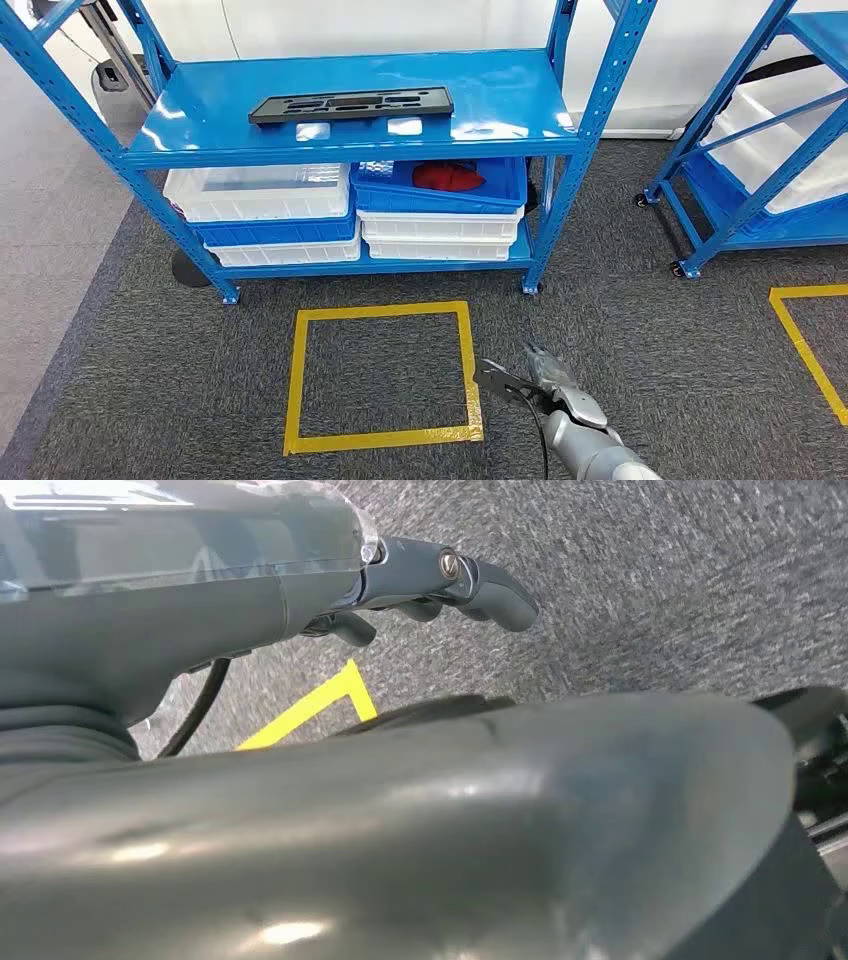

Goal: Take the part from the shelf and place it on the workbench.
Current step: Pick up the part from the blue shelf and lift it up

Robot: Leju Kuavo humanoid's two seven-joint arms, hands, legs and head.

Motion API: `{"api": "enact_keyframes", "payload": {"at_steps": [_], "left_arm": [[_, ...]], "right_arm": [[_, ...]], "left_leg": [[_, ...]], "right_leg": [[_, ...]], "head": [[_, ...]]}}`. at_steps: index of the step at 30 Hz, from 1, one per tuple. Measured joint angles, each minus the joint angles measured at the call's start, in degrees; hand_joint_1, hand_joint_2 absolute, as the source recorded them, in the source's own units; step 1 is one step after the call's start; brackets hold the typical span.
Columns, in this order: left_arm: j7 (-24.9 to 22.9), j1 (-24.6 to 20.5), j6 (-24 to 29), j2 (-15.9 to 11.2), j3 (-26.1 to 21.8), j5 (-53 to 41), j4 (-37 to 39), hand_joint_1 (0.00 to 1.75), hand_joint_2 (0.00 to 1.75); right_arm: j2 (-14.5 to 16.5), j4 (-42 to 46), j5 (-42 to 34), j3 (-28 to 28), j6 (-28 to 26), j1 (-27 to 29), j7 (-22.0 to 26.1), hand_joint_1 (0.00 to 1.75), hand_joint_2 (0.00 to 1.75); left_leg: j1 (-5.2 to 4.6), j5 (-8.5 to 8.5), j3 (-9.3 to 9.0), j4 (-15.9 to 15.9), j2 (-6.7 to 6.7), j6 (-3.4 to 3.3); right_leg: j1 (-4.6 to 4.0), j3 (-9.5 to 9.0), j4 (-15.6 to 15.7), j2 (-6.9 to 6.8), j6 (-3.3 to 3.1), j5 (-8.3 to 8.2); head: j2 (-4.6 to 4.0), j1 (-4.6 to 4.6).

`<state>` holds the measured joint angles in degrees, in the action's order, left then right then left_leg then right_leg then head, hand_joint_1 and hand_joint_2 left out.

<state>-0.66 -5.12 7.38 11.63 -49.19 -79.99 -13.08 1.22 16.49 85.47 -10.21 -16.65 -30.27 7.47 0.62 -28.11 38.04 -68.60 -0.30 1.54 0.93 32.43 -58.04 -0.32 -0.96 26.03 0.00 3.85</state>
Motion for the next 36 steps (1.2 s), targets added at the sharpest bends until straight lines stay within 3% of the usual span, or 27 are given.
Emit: {"api": "enact_keyframes", "payload": {"at_steps": [4,8,10,12,13,14,15,17,19,21,24,26,28,29,30,32,33,34,36], "left_arm": [[-0.24,-0.54,-0.10,0.21,-0.61,-1.19,0.22,0.00,0.00],[-0.34,-0.88,-0.16,0.54,-1.35,-2.63,0.54,0.00,0.00],[-0.35,-1.06,-0.15,0.76,-1.49,-3.23,0.56,0.00,0.00],[-0.35,-1.23,-0.16,0.89,-1.57,-3.69,0.58,0.00,0.00],[-0.35,-1.25,-0.17,0.92,-1.65,-3.85,0.62,0.00,0.00],[-0.35,-1.21,-0.17,0.94,-1.73,-4.00,0.67,0.00,0.00],[-0.35,-1.17,-0.18,0.95,-1.82,-4.11,0.72,0.00,0.00],[-0.33,-1.10,-0.19,1.01,-1.94,-4.25,0.84,0.00,0.00],[-0.28,-1.17,-0.19,1.09,-2.13,-4.33,0.96,0.00,0.00],[-0.19,-1.20,-0.20,1.12,-2.35,-4.39,1.02,0.00,0.00],[-0.02,-1.23,-0.20,1.08,-2.46,-4.39,1.02,0.00,0.00],[0.05,-1.23,-0.20,1.08,-2.53,-4.33,1.03,0.00,0.00],[0.05,-1.12,-0.21,1.09,-2.61,-4.27,1.04,0.00,0.00],[0.05,-1.03,-0.21,1.08,-2.65,-4.26,1.04,0.00,0.00],[0.04,-0.96,-0.21,1.08,-2.68,-4.25,1.04,0.00,0.00],[0.05,-0.88,-0.21,1.07,-2.74,-4.25,1.04,0.00,0.00],[0.06,-0.85,-0.21,1.07,-2.77,-4.25,1.05,0.00,0.00],[0.07,-0.88,-0.22,1.07,-2.80,-4.25,1.07,0.00,0.00],[0.03,-0.94,-0.22,1.06,-2.84,-4.25,1.10,0.00,0.00]], "right_arm": [[0.38,0.53,1.24,5.55,-0.84,-3.15,0.95,0.00,0.00],[0.75,1.44,2.74,13.10,-2.35,-6.50,2.64,0.00,0.00],[0.89,2.05,3.26,16.33,-3.47,-7.84,3.66,0.00,0.00],[0.97,2.49,3.59,19.02,-4.48,-8.63,4.65,0.00,0.00],[0.98,2.81,3.70,20.22,-4.88,-8.74,5.22,0.00,0.00],[0.98,3.23,3.72,21.30,-5.32,-8.79,5.84,0.00,0.00],[0.98,3.71,3.65,22.16,-5.79,-8.85,6.41,0.00,0.00],[0.98,5.01,3.11,23.44,-6.56,-9.01,7.15,0.00,0.00],[0.98,6.67,1.97,24.98,-7.11,-9.31,7.66,0.00,0.00],[0.90,8.47,0.06,27.07,-7.74,-9.59,8.32,0.00,0.00],[0.73,10.69,-2.86,29.02,-8.52,-9.76,9.11,0.00,0.00],[0.74,11.57,-3.52,29.81,-8.79,-9.91,9.39,0.00,0.00],[0.74,11.92,-3.67,30.44,-8.89,-9.86,9.55,0.00,0.00],[0.74,12.01,-3.71,30.67,-8.90,-9.77,9.59,0.00,0.00],[0.74,12.11,-3.72,30.84,-8.90,-9.72,9.61,0.00,0.00],[0.74,12.45,-3.74,31.06,-8.91,-9.69,9.63,0.00,0.00],[0.74,12.61,-3.75,31.16,-8.94,-9.73,9.64,0.00,0.00],[0.74,12.73,-3.77,31.28,-8.96,-9.79,9.64,0.00,0.00],[0.74,12.90,-3.90,31.51,-9.02,-9.87,9.64,0.00,0.00]], "left_leg": [[-0.29,3.63,-4.41,10.05,0.09,-0.77],[-0.34,3.63,-4.80,11.34,-0.04,-2.09],[-0.21,3.73,-5.10,11.74,0.02,-2.74],[-0.36,3.53,-5.21,11.74,0.03,-3.14],[-0.43,3.40,-5.31,11.70,-0.04,-3.23],[-0.48,3.20,-5.44,11.63,-0.13,-3.30],[-0.51,2.95,-5.67,11.54,-0.25,-3.27],[-0.56,2.34,-6.26,11.34,-0.41,-3.00],[-0.76,1.77,-6.45,11.09,-0.44,-2.48],[-0.90,1.40,-6.42,11.11,-0.35,-1.88],[-0.90,0.11,-6.11,9.53,-0.14,-1.02],[-0.67,-2.58,-2.91,3.03,-0.07,-0.48],[-0.38,-4.75,1.95,-4.89,-0.06,-0.08],[-0.29,-4.32,3.49,-6.63,-0.05,0.03],[-0.22,-2.54,3.83,-5.83,-0.05,0.04],[-0.13,3.26,1.64,1.63,0.00,-0.23],[-0.25,5.34,0.14,5.40,0.03,-0.50],[-0.38,6.21,-1.13,8.35,0.08,-0.88],[-0.66,5.43,-2.19,10.26,0.10,-1.64]], "right_leg": [[-0.20,-0.20,-0.06,0.07,0.75,0.30],[-0.11,0.15,-0.58,0.03,2.09,0.78],[-0.04,2.23,-4.85,0.08,2.44,3.08],[-0.05,6.20,-12.24,0.11,2.65,5.93],[-0.04,7.89,-15.00,0.12,2.73,6.37],[-0.03,8.77,-15.91,0.12,2.76,5.76],[-0.03,8.59,-14.61,0.12,2.71,4.07],[-0.11,5.89,-7.56,0.12,2.32,-0.40],[-0.39,3.55,-1.86,0.16,1.71,-2.28],[-0.67,3.10,-0.59,0.28,1.06,-1.78],[-0.17,2.19,-0.04,0.38,0.05,-1.32],[-0.04,1.25,0.21,0.37,-0.43,-0.75],[-0.09,0.35,0.20,0.38,-0.53,0.05],[-0.10,-0.21,0.20,0.40,-0.49,0.50],[-0.09,-0.88,0.19,0.45,-0.42,0.99],[-0.07,-2.48,0.23,0.51,-0.15,2.19],[-0.16,-3.14,0.29,0.53,0.10,2.76],[-0.22,-3.58,0.38,0.56,0.40,3.21],[-0.37,-3.99,0.57,0.58,1.13,3.47]], "head": [[0.00,-0.01],[0.00,-0.01],[0.00,-0.02],[0.00,-0.02],[0.00,-0.02],[0.00,-0.02],[0.00,-0.02],[0.00,-0.02],[0.00,-0.02],[0.00,-0.02],[0.00,-0.01],[0.00,0.01],[0.00,0.01],[0.00,0.00],[0.00,0.00],[0.00,0.00],[0.00,0.00],[0.00,0.01],[0.00,0.01]]}}
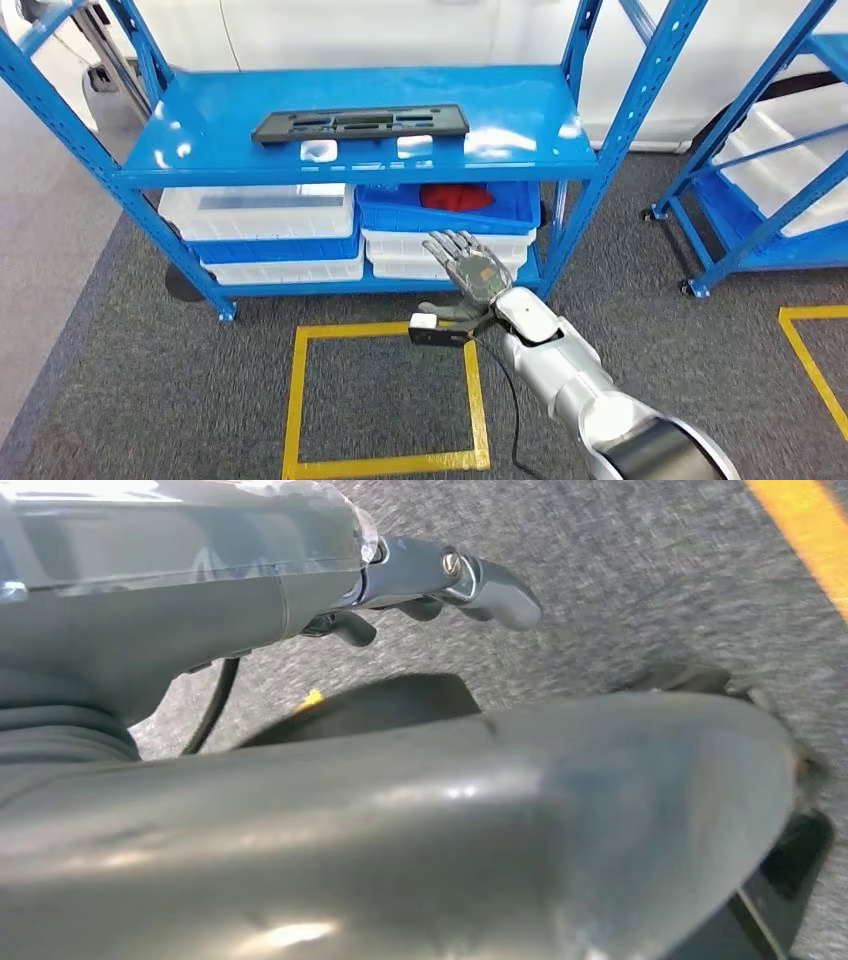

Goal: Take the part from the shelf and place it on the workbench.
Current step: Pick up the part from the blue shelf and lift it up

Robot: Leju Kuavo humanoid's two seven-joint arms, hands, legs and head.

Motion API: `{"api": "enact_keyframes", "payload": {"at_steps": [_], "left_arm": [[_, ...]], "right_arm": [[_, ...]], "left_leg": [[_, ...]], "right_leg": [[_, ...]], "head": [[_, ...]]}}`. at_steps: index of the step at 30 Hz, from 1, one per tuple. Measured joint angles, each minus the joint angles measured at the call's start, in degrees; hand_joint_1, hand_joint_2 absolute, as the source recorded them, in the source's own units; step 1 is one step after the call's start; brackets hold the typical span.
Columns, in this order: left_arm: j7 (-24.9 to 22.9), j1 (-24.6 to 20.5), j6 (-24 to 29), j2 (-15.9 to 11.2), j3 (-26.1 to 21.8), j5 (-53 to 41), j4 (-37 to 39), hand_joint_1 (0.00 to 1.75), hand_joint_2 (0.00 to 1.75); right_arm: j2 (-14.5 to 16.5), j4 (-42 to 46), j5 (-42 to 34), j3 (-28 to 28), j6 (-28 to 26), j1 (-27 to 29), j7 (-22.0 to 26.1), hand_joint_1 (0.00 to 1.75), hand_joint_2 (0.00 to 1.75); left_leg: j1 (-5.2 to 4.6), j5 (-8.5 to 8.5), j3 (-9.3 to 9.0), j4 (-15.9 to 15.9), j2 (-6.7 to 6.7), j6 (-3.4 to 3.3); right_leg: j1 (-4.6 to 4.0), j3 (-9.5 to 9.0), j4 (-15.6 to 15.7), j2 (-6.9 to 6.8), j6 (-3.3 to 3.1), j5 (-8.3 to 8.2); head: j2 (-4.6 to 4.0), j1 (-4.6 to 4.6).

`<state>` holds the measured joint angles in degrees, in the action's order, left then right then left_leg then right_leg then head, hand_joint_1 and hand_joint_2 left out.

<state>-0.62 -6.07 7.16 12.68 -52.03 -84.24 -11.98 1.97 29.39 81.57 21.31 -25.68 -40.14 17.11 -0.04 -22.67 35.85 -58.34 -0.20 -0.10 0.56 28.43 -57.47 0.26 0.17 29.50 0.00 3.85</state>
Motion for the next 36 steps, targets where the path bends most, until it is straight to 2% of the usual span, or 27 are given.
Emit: {"api": "enact_keyframes", "payload": {"at_steps": [2,3,5,7,8,9,10,11,12,14,15,17,18,19,20,22,23,24,25,26,28,29,30,33,34,35,36], "left_arm": [[-0.04,-0.01,0.01,-0.02,-0.02,0.00,0.00,0.00,0.00],[-0.05,0.01,0.01,-0.02,-0.03,0.00,0.00,0.00,0.00],[-0.05,-0.01,0.01,0.00,-0.03,0.00,0.01,0.00,0.00],[-0.09,0.02,0.01,0.01,-0.04,0.00,0.02,0.00,0.00],[-0.11,0.09,0.01,0.01,-0.05,0.00,0.02,0.00,0.00],[-0.14,0.15,0.01,0.00,-0.07,-0.01,0.02,0.00,0.00],[-0.15,0.18,0.01,0.00,-0.08,-0.01,0.02,0.00,0.00],[-0.16,0.20,0.01,0.01,-0.09,-0.03,0.02,0.00,0.00],[-0.16,0.21,0.01,0.02,-0.10,-0.08,0.08,0.00,0.00],[-0.16,0.12,0.01,0.03,-0.10,-0.15,0.20,0.00,0.00],[-0.15,0.03,0.01,0.02,-0.10,-0.18,0.26,0.00,0.00],[-0.14,-0.23,0.01,-0.05,-0.12,-0.21,0.26,0.00,0.00],[-0.09,-0.32,0.00,-0.08,-0.12,-0.24,0.26,0.00,0.00],[-0.04,-0.40,-0.02,-0.10,-0.12,-0.28,0.27,0.00,0.00],[0.01,-0.42,-0.04,-0.11,-0.12,-0.33,0.27,0.00,0.00],[0.04,-0.36,-0.12,-0.12,-0.12,-0.46,0.28,0.00,0.00],[0.03,-0.29,-0.17,-0.13,-0.12,-0.52,0.28,0.00,0.00],[0.02,-0.22,-0.25,-0.13,-0.12,-0.57,0.28,0.00,0.00],[0.02,-0.18,-0.32,-0.14,-0.12,-0.60,0.28,0.00,0.00],[0.01,-0.13,-0.40,-0.14,-0.12,-0.61,0.28,0.00,0.00],[0.01,0.18,-0.55,-0.14,-0.12,-0.61,0.36,0.00,0.00],[0.01,0.31,-0.60,-0.15,-0.13,-0.61,0.39,0.00,0.00],[-0.02,0.42,-0.63,-0.19,-0.13,-0.61,0.43,0.00,0.00],[-0.10,0.38,-0.61,-0.24,-0.16,-0.58,0.44,0.00,0.00],[-0.08,0.31,-0.61,-0.23,-0.16,-0.52,0.44,0.00,0.00],[-0.06,0.21,-0.60,-0.23,-0.17,-0.46,0.44,0.00,0.00],[-0.03,0.11,-0.59,-0.24,-0.18,-0.39,0.44,0.00,0.00]], "right_arm": [[-0.01,0.27,-0.36,0.13,-0.03,-0.04,-0.01,0.00,0.00],[-0.02,0.40,-0.68,0.19,-0.06,-0.13,-0.02,0.00,0.00],[-0.05,0.58,-1.62,0.30,-0.11,-0.29,-0.03,0.00,0.00],[-0.16,0.60,-2.76,0.40,-0.16,-0.16,0.07,0.00,0.00],[-0.23,0.61,-3.33,0.45,-0.19,0.00,0.16,0.00,0.00],[-0.34,0.64,-3.91,0.49,-0.25,0.12,0.27,0.00,0.00],[-0.44,0.72,-4.41,0.53,-0.33,0.19,0.37,0.00,0.00],[-0.56,0.85,-4.84,0.59,-0.45,0.22,0.44,0.00,0.00],[-0.69,1.00,-5.17,0.70,-0.64,0.22,0.48,0.00,0.00],[-0.90,1.43,-5.47,1.04,-1.00,0.27,0.55,0.00,0.00],[-0.96,1.78,-5.51,1.25,-1.13,0.33,0.61,0.00,0.00],[-0.97,2.96,-5.58,1.72,-1.22,0.44,0.80,0.00,0.00],[-0.96,3.65,-5.62,1.97,-1.23,0.47,0.92,0.00,0.00],[-0.93,4.39,-5.67,2.28,-1.21,0.52,1.01,0.00,0.00],[-0.91,5.11,-5.70,2.60,-1.16,0.67,1.07,0.00,0.00],[-0.91,6.89,-5.74,3.36,-0.98,1.32,1.04,0.00,0.00],[-0.92,7.82,-5.73,3.75,-0.89,1.81,1.02,0.00,0.00],[-0.92,8.80,-5.71,4.16,-0.80,2.31,0.99,0.00,0.00],[-0.93,9.71,-5.68,4.57,-0.74,2.74,0.98,0.00,0.00],[-0.95,10.58,-5.65,4.99,-0.68,3.08,0.98,0.00,0.00],[-1.02,12.09,-5.60,5.92,-0.41,3.59,0.98,0.00,0.00],[-1.09,12.81,-5.56,6.38,-0.18,3.83,0.98,0.00,0.00],[-1.21,13.68,-5.52,6.85,0.09,4.10,0.98,0.00,0.00],[-1.51,17.26,-5.47,8.09,1.10,4.45,0.95,0.00,0.00],[-1.60,18.36,-5.48,8.59,1.59,4.35,0.92,0.00,0.00],[-1.71,19.27,-5.49,9.19,2.15,4.29,0.88,0.00,0.00],[-1.81,19.96,-5.50,9.79,2.61,4.29,0.81,0.00,0.00]], "left_leg": [[0.10,-0.60,-0.80,0.84,-0.11,-0.75],[0.18,-0.83,-1.34,1.15,-0.15,-1.15],[0.24,-1.49,-2.44,1.55,-0.16,-1.72],[0.18,-2.46,-3.48,1.57,-0.21,-1.99],[0.14,-3.02,-4.16,1.57,-0.29,-2.02],[0.11,-3.66,-5.01,1.56,-0.39,-2.01],[0.08,-4.29,-5.90,1.56,-0.48,-1.95],[0.05,-5.03,-6.86,1.57,-0.55,-1.82],[-0.05,-5.81,-7.76,1.44,-0.58,-1.62],[-0.26,-7.30,-8.80,1.44,-0.64,-1.05],[-0.35,-7.69,-9.14,1.29,-0.64,-0.75],[-0.36,-7.78,-9.38,0.46,-0.58,-0.25],[-0.31,-7.44,-8.85,-1.25,-0.50,0.03],[-0.22,-7.43,-7.46,-3.85,-0.42,0.36],[-0.06,-7.96,-5.31,-7.29,-0.34,0.72],[0.21,-11.06,-0.24,-14.05,-0.27,1.39],[0.32,-12.84,1.79,-15.82,-0.25,1.57],[0.39,-13.82,3.07,-15.98,-0.23,1.64],[0.45,-13.28,3.56,-14.34,-0.21,1.58],[0.49,-11.09,3.47,-11.30,-0.19,1.43],[0.41,-3.19,3.03,-3.88,-0.08,0.90],[0.27,-0.27,2.89,-1.43,-0.05,0.54],[0.12,1.46,2.85,-0.01,-0.02,0.10],[0.11,1.10,1.26,0.94,-0.01,-1.30],[0.17,0.78,0.47,1.17,0.00,-1.65],[0.20,0.35,-0.30,1.37,-0.01,-1.90],[0.14,-0.23,-0.96,1.43,-0.04,-2.12]], "right_leg": [[0.08,0.15,-0.94,-0.04,0.63,-0.29],[0.12,1.01,-2.59,-0.07,0.86,-0.38],[0.23,5.04,-8.75,-0.10,1.15,0.74],[0.23,10.34,-15.27,-0.10,1.44,3.24],[0.23,12.21,-16.70,-0.10,1.51,3.93],[0.22,13.21,-16.22,-0.10,1.47,3.54],[0.20,13.35,-14.19,-0.11,1.32,2.13],[0.14,12.80,-10.62,-0.11,1.03,-0.64],[-0.02,12.13,-6.59,-0.13,0.67,-4.09],[-0.35,11.10,-1.66,-0.13,0.03,-8.50],[-0.44,10.92,-0.88,-0.08,-0.26,-9.04],[-0.27,10.04,-0.73,0.08,-0.84,-8.35],[-0.14,9.40,-0.52,0.14,-1.17,-7.93],[-0.05,8.68,-0.41,0.16,-1.46,-7.48],[-0.02,8.00,-0.30,0.16,-1.66,-6.94],[-0.01,6.65,-0.26,0.16,-1.83,-5.66],[0.01,5.85,-0.26,0.19,-1.81,-4.95],[0.04,4.93,-0.26,0.22,-1.75,-4.20],[0.07,3.88,-0.26,0.25,-1.67,-3.42],[0.10,2.77,-0.25,0.28,-1.55,-2.59],[0.02,1.13,-0.26,0.39,-1.13,-1.04],[-0.04,0.66,-0.17,0.48,-0.79,-0.36],[-0.10,0.28,-0.13,0.58,-0.40,0.04],[-0.03,-0.16,-1.25,0.61,0.66,-0.09],[0.05,0.87,-3.44,0.53,0.92,-0.40],[0.14,2.74,-6.77,0.43,1.11,-0.27],[0.17,5.19,-10.59,0.32,1.25,0.57]], "head": [[0.00,-0.01],[0.00,-0.01],[0.00,-0.02],[0.00,-0.02],[0.00,-0.03],[0.00,-0.03],[0.00,-0.03],[0.00,-0.03],[0.00,-0.02],[0.00,-0.03],[0.00,-0.02],[0.00,-0.02],[0.00,-0.02],[0.00,-0.02],[0.00,-0.01],[0.00,0.00],[0.00,0.00],[0.00,-0.01],[0.00,-0.01],[0.00,-0.01],[0.00,-0.01],[0.00,-0.02],[0.00,-0.02],[0.00,-0.02],[0.00,-0.02],[0.00,-0.03],[0.00,-0.03]]}}
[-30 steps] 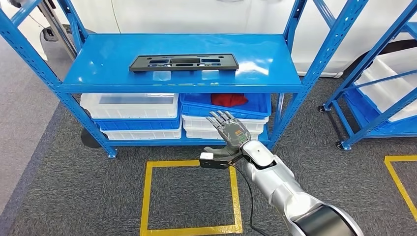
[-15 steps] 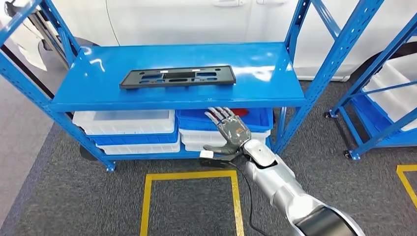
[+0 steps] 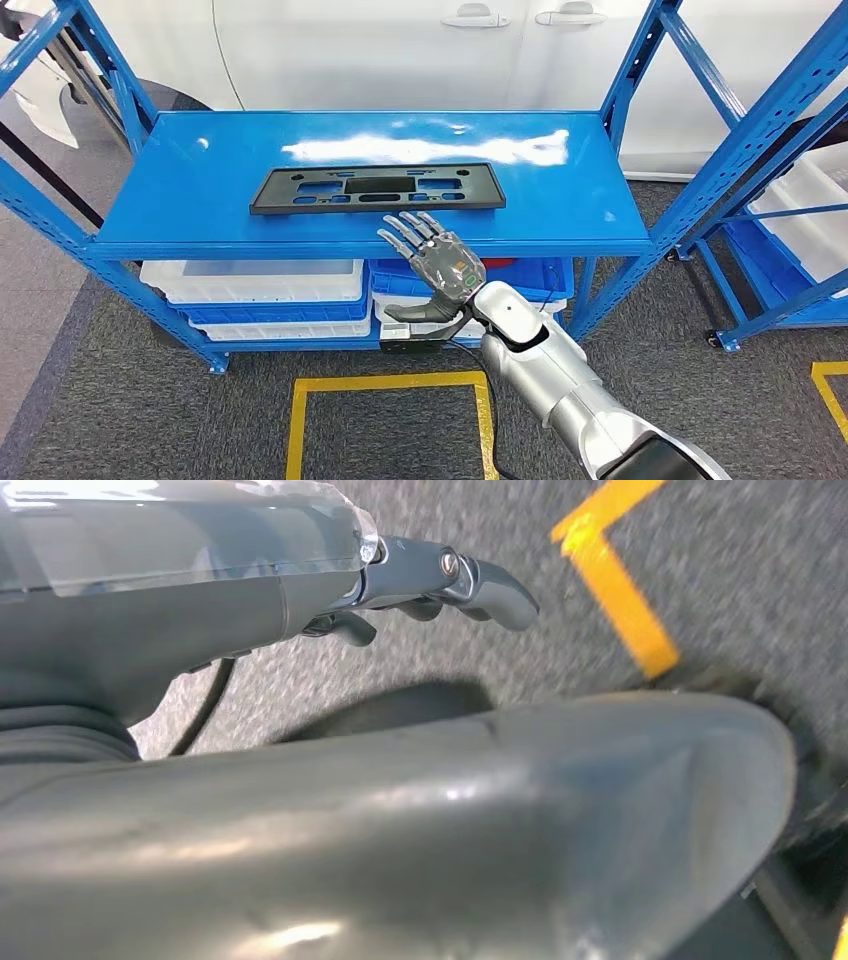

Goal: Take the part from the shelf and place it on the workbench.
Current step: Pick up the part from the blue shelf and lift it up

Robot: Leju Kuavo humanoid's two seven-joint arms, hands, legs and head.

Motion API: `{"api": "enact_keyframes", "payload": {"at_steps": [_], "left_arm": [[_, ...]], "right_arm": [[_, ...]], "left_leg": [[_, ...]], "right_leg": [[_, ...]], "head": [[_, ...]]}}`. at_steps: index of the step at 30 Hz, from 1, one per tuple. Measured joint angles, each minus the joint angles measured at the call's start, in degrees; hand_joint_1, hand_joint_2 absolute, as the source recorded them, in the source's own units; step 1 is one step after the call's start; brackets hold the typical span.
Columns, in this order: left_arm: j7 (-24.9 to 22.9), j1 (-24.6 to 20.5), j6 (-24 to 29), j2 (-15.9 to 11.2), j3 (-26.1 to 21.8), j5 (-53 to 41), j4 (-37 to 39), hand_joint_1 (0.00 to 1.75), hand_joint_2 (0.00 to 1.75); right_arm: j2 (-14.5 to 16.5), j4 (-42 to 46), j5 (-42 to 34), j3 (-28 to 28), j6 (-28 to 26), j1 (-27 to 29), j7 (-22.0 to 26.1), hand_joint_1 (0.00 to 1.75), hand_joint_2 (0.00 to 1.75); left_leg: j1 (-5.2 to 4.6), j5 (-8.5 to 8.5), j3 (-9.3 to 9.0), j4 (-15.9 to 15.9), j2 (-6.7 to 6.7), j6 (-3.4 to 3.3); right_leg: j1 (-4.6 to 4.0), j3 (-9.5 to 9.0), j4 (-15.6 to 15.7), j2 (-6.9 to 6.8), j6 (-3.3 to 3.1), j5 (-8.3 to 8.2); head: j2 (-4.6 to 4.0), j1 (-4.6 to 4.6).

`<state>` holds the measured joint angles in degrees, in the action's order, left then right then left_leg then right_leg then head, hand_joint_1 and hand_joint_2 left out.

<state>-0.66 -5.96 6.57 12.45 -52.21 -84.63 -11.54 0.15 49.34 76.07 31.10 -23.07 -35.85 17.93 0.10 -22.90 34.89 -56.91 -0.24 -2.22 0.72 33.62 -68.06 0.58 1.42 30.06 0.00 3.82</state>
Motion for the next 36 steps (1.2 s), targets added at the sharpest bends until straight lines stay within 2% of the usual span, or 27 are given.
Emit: {"api": "enact_keyframes", "payload": {"at_steps": [2,3,4,5,8,9,10,11,12,14,15,17,18,19,20,21,22,24,25,26,28,30,32,33,34,35,36], "left_arm": [[0.02,-0.11,0.02,-0.01,-0.02,0.09,0.00,0.00,0.00],[0.02,-0.09,0.03,-0.01,-0.02,0.11,0.00,0.00,0.00],[0.02,-0.05,0.03,-0.01,-0.03,0.14,0.00,0.00,0.00],[0.02,-0.02,0.03,-0.01,-0.05,0.15,0.00,0.00,0.00],[0.07,0.04,0.05,0.15,-0.13,0.21,0.11,0.00,0.00],[0.08,0.02,0.08,0.21,-0.15,0.26,0.17,0.00,0.00],[0.09,-0.03,0.11,0.25,-0.18,0.32,0.22,0.00,0.00],[0.10,-0.13,0.15,0.25,-0.20,0.38,0.22,0.00,0.00],[0.13,-0.21,0.18,0.22,-0.21,0.45,0.22,0.00,0.00],[0.20,-0.36,0.25,0.20,-0.23,0.53,0.24,0.00,0.00],[0.23,-0.35,0.27,0.18,-0.23,0.50,0.25,0.00,0.00],[0.24,-0.24,0.28,0.15,-0.24,0.37,0.26,0.00,0.00],[0.24,-0.17,0.28,0.13,-0.25,0.30,0.26,0.00,0.00],[0.24,-0.12,0.28,0.11,-0.25,0.27,0.26,0.00,0.00],[0.24,-0.10,0.28,0.09,-0.25,0.25,0.26,0.00,0.00],[0.24,-0.08,0.28,0.09,-0.25,0.24,0.26,0.00,0.00],[0.23,0.00,0.27,0.09,-0.25,0.23,0.28,0.00,0.00],[0.17,0.10,0.21,0.08,-0.25,0.22,0.31,0.00,0.00],[0.17,0.11,0.16,0.07,-0.25,0.21,0.33,0.00,0.00],[0.27,0.03,0.06,0.05,-0.25,0.20,0.33,0.00,0.00],[0.63,-0.16,-0.22,0.07,-0.25,0.19,0.33,0.00,0.00],[0.82,-0.38,-0.39,0.09,-0.25,0.18,0.33,0.00,0.00],[0.79,-0.50,-0.40,0.09,-0.25,0.13,0.33,0.00,0.00],[0.78,-0.50,-0.41,0.10,-0.25,0.08,0.33,0.00,0.00],[0.77,-0.49,-0.42,0.10,-0.25,0.00,0.33,0.00,0.00],[0.76,-0.46,-0.43,0.10,-0.25,-0.10,0.33,0.00,0.00],[0.75,-0.45,-0.43,0.13,-0.25,-0.19,0.33,0.00,0.00]], "right_arm": [[-0.20,1.01,0.02,1.05,0.58,0.26,-0.14,0.00,0.00],[-0.29,1.40,0.02,1.39,0.67,0.41,-0.21,0.00,0.00],[-0.40,1.72,0.02,1.66,0.72,0.49,-0.27,0.00,0.00],[-0.50,2.01,-0.02,1.92,0.79,0.51,-0.34,0.00,0.00],[-0.91,2.66,-0.40,2.61,1.07,0.58,-0.46,0.00,0.00],[-1.04,2.94,-0.56,2.84,1.22,0.62,-0.46,0.00,0.00],[-1.12,3.33,-0.70,3.08,1.35,0.60,-0.47,0.00,0.00],[-1.15,3.82,-0.80,3.29,1.46,0.54,-0.50,0.00,0.00],[-1.18,4.37,-0.87,3.47,1.51,0.47,-0.54,0.00,0.00],[-1.17,5.22,-0.98,3.78,1.61,0.33,-0.67,0.00,0.00],[-1.17,5.53,-1.00,3.94,1.69,0.32,-0.71,0.00,0.00],[-1.19,5.83,-1.02,4.27,1.82,0.37,-0.78,0.00,0.00],[-1.19,5.91,-1.02,4.39,1.85,0.43,-0.79,0.00,0.00],[-1.20,5.93,-1.02,4.46,1.87,0.48,-0.79,0.00,0.00],[-1.19,5.94,-1.02,4.48,1.88,0.52,-0.79,0.00,0.00],[-1.19,5.96,-1.02,4.51,1.90,0.53,-0.79,0.00,0.00],[-1.20,5.99,-1.02,4.58,1.94,0.51,-0.79,0.00,0.00],[-1.22,6.05,-1.04,4.86,2.21,0.48,-0.80,0.00,0.00],[-1.25,6.06,-1.06,5.01,2.39,0.46,-0.80,0.00,0.00],[-1.28,6.07,-1.12,5.13,2.57,0.42,-0.84,0.00,0.00],[-1.33,5.93,-1.30,5.23,2.85,0.26,-0.93,0.00,0.87],[-1.33,4.79,-1.34,5.33,3.14,-0.03,-1.33,0.00,1.75],[-1.32,2.02,-0.88,5.55,3.24,-0.26,-2.16,0.00,1.75],[-1.32,0.26,-0.39,5.72,3.09,-0.33,-2.67,0.00,1.75],[-1.31,-1.59,0.28,5.92,2.78,-0.42,-3.26,0.00,1.75],[-1.29,-3.48,1.19,6.16,2.31,-0.62,-3.99,0.00,1.75],[-1.25,-5.32,2.25,6.43,1.87,-0.95,-4.81,0.00,1.75]], "left_leg": [[-0.15,-1.32,-1.40,0.01,-0.17,-0.25],[-0.26,-2.03,-2.26,0.01,-0.29,-0.32],[-0.39,-2.76,-3.22,0.02,-0.41,-0.36],[-0.54,-3.53,-4.25,0.02,-0.49,-0.37],[-0.95,-5.92,-6.68,-0.04,-0.70,-0.09],[-1.03,-6.51,-7.28,-0.01,-0.79,0.14],[-1.09,-6.71,-7.73,-0.26,-0.87,0.46],[-1.13,-6.70,-7.85,-0.57,-0.89,0.72],[-1.12,-6.41,-7.60,-1.64,-0.85,0.96],[-1.01,-6.12,-4.80,-6.85,-0.71,1.54],[-0.77,-6.92,-2.42,-10.58,-0.64,1.94],[-0.19,-10.46,2.32,-16.59,-0.51,2.76],[0.08,-12.10,3.86,-17.60,-0.42,3.11],[0.32,-12.48,4.56,-16.78,-0.32,3.35],[0.52,-11.30,4.55,-14.40,-0.22,3.53],[0.70,-8.45,4.01,-10.78,-0.14,3.64],[0.79,-4.63,3.45,-6.67,-0.07,3.64],[0.71,0.69,2.71,-1.72,0.04,3.14],[0.62,1.59,2.62,-0.95,0.08,2.71],[0.56,1.44,2.38,-1.05,0.09,2.25],[0.67,1.37,1.62,-0.61,0.06,1.53],[0.75,1.03,0.88,-0.22,0.04,0.91],[0.61,0.40,0.40,-0.18,-0.03,0.50],[0.54,0.05,0.10,-0.19,-0.12,0.41],[0.46,-0.31,-0.24,-0.21,-0.25,0.37],[0.37,-0.68,-0.69,-0.24,-0.40,0.38],[0.26,-1.07,-1.22,-0.25,-0.50,0.42]], "right_leg": [[0.00,4.88,-5.69,-0.10,0.07,3.72],[-0.02,6.39,-6.24,-0.12,-0.03,5.21],[-0.11,7.12,-5.14,-0.13,-0.22,5.42],[-0.28,7.16,-2.52,-0.15,-0.56,4.02],[-1.32,5.89,7.99,-0.01,-2.10,-6.65],[-1.59,5.61,9.77,0.08,-2.44,-8.96],[-1.72,5.40,10.39,0.17,-2.65,-9.54],[-1.61,4.92,10.50,0.17,-2.84,-9.23],[-1.47,4.33,10.84,0.16,-3.06,-9.03],[-1.06,2.79,11.49,0.12,-3.48,-8.35],[-0.92,2.03,11.69,0.10,-3.58,-7.85],[-0.68,0.58,11.81,0.10,-3.53,-6.59],[-0.57,-0.22,11.80,0.13,-3.41,-5.91],[-0.45,-1.13,11.79,0.16,-3.26,-5.19],[-0.34,-2.13,11.77,0.19,-3.08,-4.43],[-0.24,-3.16,11.76,0.19,-2.86,-3.63],[-0.24,-4.07,11.63,0.19,-2.60,-2.84],[-0.35,-5.25,11.42,0.29,-1.86,-1.34],[-0.43,-5.61,11.20,0.34,-1.44,-0.87],[-0.46,-5.87,11.11,0.37,-1.03,-0.60],[-0.31,-5.56,9.60,0.23,-0.46,-0.54],[-0.11,-2.68,4.66,0.06,-0.07,0.59],[-0.03,2.04,-2.26,-0.03,0.28,3.52],[0.00,4.07,-4.56,-0.04,0.41,4.64],[0.01,5.34,-5.22,-0.05,0.44,4.69],[-0.01,5.60,-3.73,-0.06,0.32,3.14],[-0.06,4.98,-0.50,-0.09,0.06,0.36]], "head": [[0.00,0.00],[0.00,0.00],[0.00,0.01],[0.00,0.01],[0.00,0.00],[0.00,0.00],[0.00,0.00],[0.00,0.00],[0.00,0.00],[0.00,0.01],[0.00,0.01],[0.00,0.01],[0.00,0.01],[0.00,0.01],[0.00,0.01],[0.00,0.01],[0.00,0.01],[0.00,0.02],[0.00,0.01],[0.00,0.02],[0.00,0.01],[0.00,0.01],[0.00,0.00],[0.00,0.01],[0.00,0.00],[0.00,0.00],[0.00,0.01]]}}
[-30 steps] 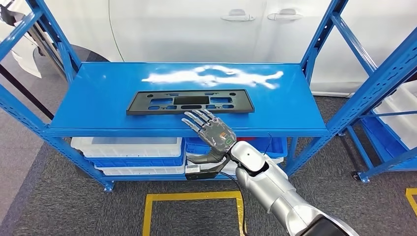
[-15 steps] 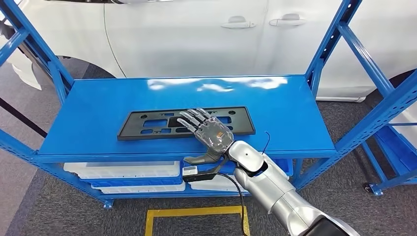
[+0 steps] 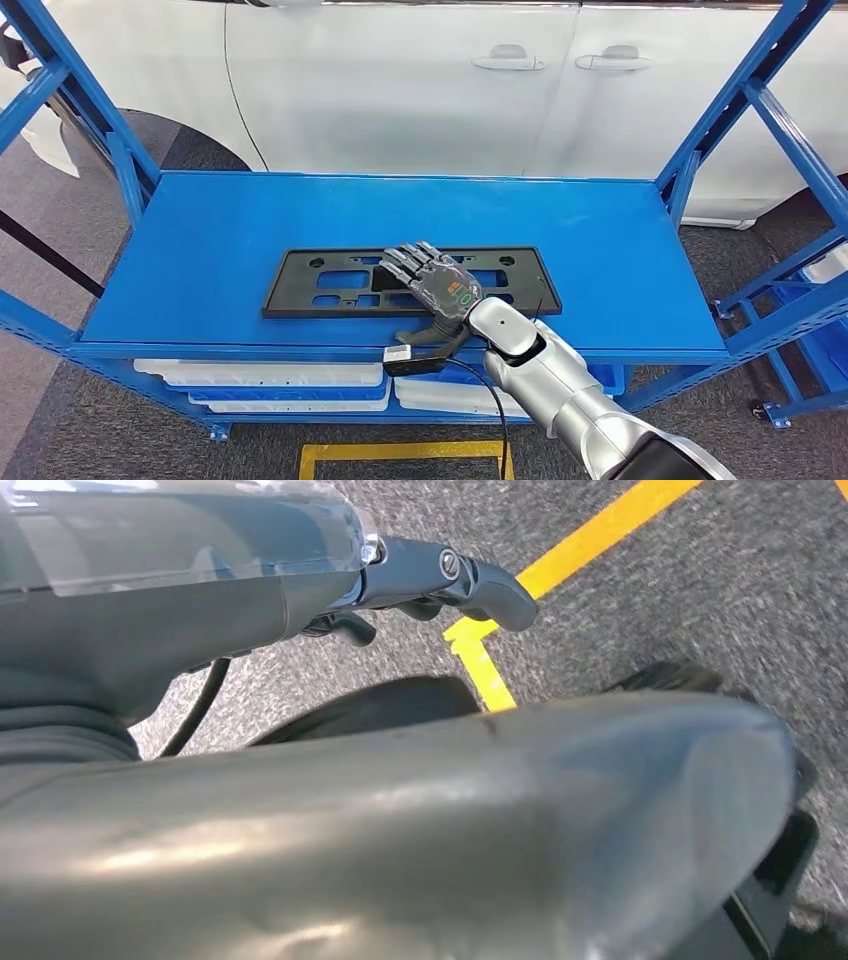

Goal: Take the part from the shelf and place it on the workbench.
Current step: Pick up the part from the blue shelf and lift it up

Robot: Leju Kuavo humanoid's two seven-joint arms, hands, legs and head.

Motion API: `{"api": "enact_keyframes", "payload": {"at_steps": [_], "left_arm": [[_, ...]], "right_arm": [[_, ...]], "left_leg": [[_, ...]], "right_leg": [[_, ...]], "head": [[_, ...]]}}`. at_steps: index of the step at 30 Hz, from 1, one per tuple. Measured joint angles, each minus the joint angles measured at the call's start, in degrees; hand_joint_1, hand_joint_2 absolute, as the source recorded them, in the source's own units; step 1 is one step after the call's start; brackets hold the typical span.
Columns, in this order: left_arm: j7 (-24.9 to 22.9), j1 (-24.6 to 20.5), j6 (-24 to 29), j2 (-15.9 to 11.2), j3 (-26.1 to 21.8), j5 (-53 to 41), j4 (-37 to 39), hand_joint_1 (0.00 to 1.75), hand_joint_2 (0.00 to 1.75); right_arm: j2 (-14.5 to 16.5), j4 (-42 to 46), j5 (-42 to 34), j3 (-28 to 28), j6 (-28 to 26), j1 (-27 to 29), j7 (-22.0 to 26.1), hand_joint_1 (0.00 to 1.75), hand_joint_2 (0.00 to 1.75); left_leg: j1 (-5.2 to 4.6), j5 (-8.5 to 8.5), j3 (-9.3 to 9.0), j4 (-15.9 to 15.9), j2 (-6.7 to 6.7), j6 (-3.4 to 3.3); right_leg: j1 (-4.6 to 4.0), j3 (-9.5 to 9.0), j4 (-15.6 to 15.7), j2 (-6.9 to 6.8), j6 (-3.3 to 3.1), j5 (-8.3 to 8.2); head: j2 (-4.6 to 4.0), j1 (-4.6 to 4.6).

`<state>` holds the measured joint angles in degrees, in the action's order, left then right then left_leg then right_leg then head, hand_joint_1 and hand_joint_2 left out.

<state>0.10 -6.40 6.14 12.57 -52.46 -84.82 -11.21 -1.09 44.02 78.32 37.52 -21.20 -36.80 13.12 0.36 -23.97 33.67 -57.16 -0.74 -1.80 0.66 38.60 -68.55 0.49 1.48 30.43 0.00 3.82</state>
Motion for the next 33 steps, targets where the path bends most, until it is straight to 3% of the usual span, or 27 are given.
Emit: {"api": "enact_keyframes", "payload": {"at_steps": [1,3,6,8,11,13,14,16,17,19,21,23,25,27,28,29,30,33], "left_arm": [[-0.01,0.01,0.00,0.07,0.00,-0.07,0.00,0.00,0.00],[-0.04,-0.08,0.01,0.22,0.00,-0.10,0.01,0.00,0.00],[-0.10,-0.12,0.01,0.31,0.00,-0.10,0.02,0.00,0.00],[-0.11,-0.10,-0.02,0.31,0.01,-0.11,0.02,0.00,0.00],[-0.12,-0.09,-0.01,0.26,0.02,-0.11,0.02,0.00,0.00],[-0.10,0.02,0.04,0.19,0.02,-0.11,0.02,0.00,0.00],[-0.07,0.03,0.07,0.15,0.02,-0.11,0.02,0.00,0.00],[0.01,-0.08,0.11,0.08,0.02,-0.11,0.02,0.00,0.00],[0.05,-0.17,0.13,0.07,0.02,-0.11,0.02,0.00,0.00],[0.12,-0.26,0.15,0.05,0.02,-0.10,0.02,0.00,0.00],[0.15,-0.17,0.20,0.03,0.02,-0.11,0.02,0.00,0.00],[0.25,-0.19,0.27,0.02,0.02,-0.07,0.02,0.00,0.00],[0.50,-0.33,0.38,0.04,0.02,0.17,0.02,0.00,0.00],[0.83,-0.25,0.46,0.03,0.01,0.45,0.02,0.00,0.00],[0.98,-0.13,0.47,0.02,0.01,0.57,0.02,0.00,0.00],[1.11,-0.02,0.48,0.02,0.00,0.67,0.02,0.00,0.00],[1.22,0.05,0.49,0.02,0.00,0.75,0.02,0.00,0.00],[1.35,0.06,0.58,0.12,0.00,0.86,0.02,0.00,0.00]], "right_arm": [[0.04,-1.80,1.04,0.29,-0.37,-0.45,-0.86,0.00,1.75],[0.21,-4.73,2.45,0.90,-0.91,-1.57,-2.08,0.00,1.75],[0.68,-7.19,2.98,1.45,-1.45,-2.98,-2.67,0.00,1.75],[1.05,-8.24,3.08,1.70,-1.44,-3.74,-2.77,0.00,1.75],[1.43,-9.52,3.77,2.13,-1.16,-4.64,-3.42,0.00,1.75],[1.58,-10.32,5.18,2.59,-0.81,-5.11,-4.66,0.00,1.75],[1.66,-10.76,6.09,2.87,-0.60,-5.41,-5.47,0.00,1.75],[1.86,-11.67,8.04,3.54,-0.23,-6.17,-7.04,0.00,1.75],[1.95,-12.07,8.79,3.87,-0.08,-6.54,-7.64,0.00,1.75],[2.03,-12.77,9.52,4.33,0.04,-7.26,-8.29,0.00,1.75],[2.04,-13.30,9.82,4.61,0.22,-7.69,-8.55,0.00,1.75],[2.03,-13.85,10.38,5.05,0.98,-8.10,-9.75,0.80,1.75],[2.01,-14.79,11.05,5.81,2.16,-8.73,-12.33,1.68,1.75],[2.01,-15.85,11.32,6.51,2.69,-9.12,-14.84,1.75,1.75],[2.01,-16.26,11.34,6.69,2.61,-9.20,-15.70,1.75,1.75],[2.01,-16.56,11.36,6.80,2.38,-9.28,-16.18,1.75,1.75],[2.01,-16.76,11.37,6.87,1.93,-9.37,-16.38,1.75,1.75],[2.02,-16.98,10.26,6.77,-0.62,-9.49,-15.14,1.75,1.75]], "left_leg": [[-0.08,-0.38,-0.47,0.01,-0.05,0.08],[-0.28,-0.97,-0.98,0.01,-0.06,0.42],[-0.38,-0.96,-1.28,-0.58,0.05,1.43],[-0.36,-2.09,-1.03,-2.29,0.15,2.06],[0.06,-7.56,3.22,-11.53,0.28,3.02],[0.36,-9.24,5.56,-16.17,0.30,3.35],[0.49,-8.39,5.20,-15.34,0.32,3.45],[0.74,-4.39,1.48,-7.71,0.37,3.58],[0.70,-3.17,-0.36,-3.78,0.38,3.41],[0.50,-2.73,-2.13,0.10,0.38,2.68],[0.42,-2.40,-2.18,0.19,0.38,1.76],[0.63,-1.16,-2.36,0.55,0.56,0.97],[0.72,-0.63,-2.15,0.80,0.77,0.44],[0.58,-0.46,-1.70,0.78,0.79,0.18],[0.48,-0.42,-1.55,0.74,0.78,0.13],[0.39,-0.39,-1.47,0.70,0.74,0.11],[0.28,-0.39,-1.45,0.65,0.70,0.11],[-0.15,-0.41,-1.38,0.47,0.61,0.42]], "right_leg": [[-0.17,-1.09,4.05,-0.09,-0.46,-3.06],[-0.63,-2.80,10.09,-0.31,-1.27,-6.24],[-0.80,-3.68,11.73,-0.25,-2.11,-6.72],[-0.47,-4.67,12.29,-0.31,-2.59,-6.88],[-0.32,-5.17,12.54,-0.42,-2.97,-6.83],[-0.29,-5.20,12.52,-0.34,-3.00,-6.80],[-0.24,-5.27,12.50,-0.27,-2.97,-6.78],[-0.15,-5.45,12.35,-0.14,-2.72,-6.71],[-0.19,-5.52,12.21,-0.10,-2.46,-6.67],[-0.33,-5.45,12.01,-0.08,-1.71,-6.53],[-0.43,-5.48,12.02,-0.07,-0.93,-6.43],[-0.32,-5.16,10.76,-0.10,-0.34,-5.42],[-0.17,-2.72,5.28,-0.19,0.09,-1.89],[-0.13,0.95,-2.60,-0.22,0.38,1.96],[-0.11,1.96,-4.87,-0.22,0.41,2.56],[-0.10,1.83,-4.83,-0.22,0.33,1.98],[-0.13,0.53,-2.43,-0.22,0.11,0.44],[-0.60,-5.38,9.27,-0.26,-1.06,-4.41]], "head": [[0.00,0.00],[0.00,-0.02],[0.00,-0.04],[0.00,-0.05],[0.00,-0.04],[0.00,-0.04],[0.00,-0.04],[0.00,-0.04],[0.00,-0.04],[0.00,-0.04],[0.00,-0.04],[0.00,-0.04],[0.00,-0.04],[0.00,-0.04],[0.00,-0.04],[0.00,-0.04],[0.00,-0.04],[0.00,-0.04]]}}
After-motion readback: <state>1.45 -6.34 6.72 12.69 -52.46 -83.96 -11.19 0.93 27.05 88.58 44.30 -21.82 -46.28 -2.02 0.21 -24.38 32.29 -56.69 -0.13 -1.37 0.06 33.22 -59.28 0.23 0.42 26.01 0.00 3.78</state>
